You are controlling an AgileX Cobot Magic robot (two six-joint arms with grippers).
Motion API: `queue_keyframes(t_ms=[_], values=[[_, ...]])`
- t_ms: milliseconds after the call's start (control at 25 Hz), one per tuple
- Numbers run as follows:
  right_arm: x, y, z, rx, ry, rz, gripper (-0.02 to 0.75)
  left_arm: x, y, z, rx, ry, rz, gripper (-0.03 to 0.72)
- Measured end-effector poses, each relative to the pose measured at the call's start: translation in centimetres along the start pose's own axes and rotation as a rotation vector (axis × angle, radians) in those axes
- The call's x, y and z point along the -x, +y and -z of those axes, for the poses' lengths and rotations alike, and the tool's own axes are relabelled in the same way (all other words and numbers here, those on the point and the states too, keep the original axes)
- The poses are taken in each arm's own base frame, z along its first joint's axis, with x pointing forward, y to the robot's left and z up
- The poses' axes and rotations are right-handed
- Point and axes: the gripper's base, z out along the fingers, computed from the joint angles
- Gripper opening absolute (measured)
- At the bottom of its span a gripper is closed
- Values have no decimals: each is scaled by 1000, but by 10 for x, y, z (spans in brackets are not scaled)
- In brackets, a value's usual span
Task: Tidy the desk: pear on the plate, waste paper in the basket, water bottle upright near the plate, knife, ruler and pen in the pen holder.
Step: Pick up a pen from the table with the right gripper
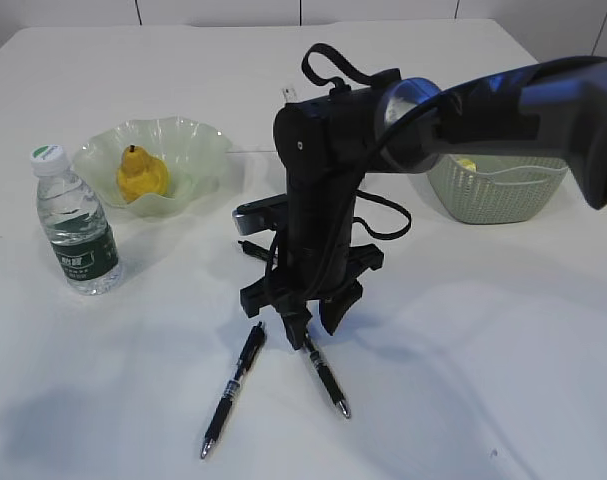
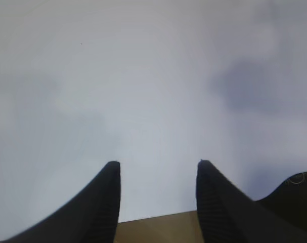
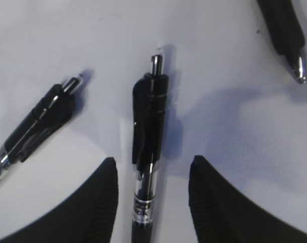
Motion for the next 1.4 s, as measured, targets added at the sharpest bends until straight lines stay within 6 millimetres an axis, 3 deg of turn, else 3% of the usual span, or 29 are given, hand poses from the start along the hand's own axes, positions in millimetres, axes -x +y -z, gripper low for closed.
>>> queue_keyframes(t_ms=[1400], values=[[0,-2,-13,-62,30,33,369,-2,3,0,33,24,-11,340]])
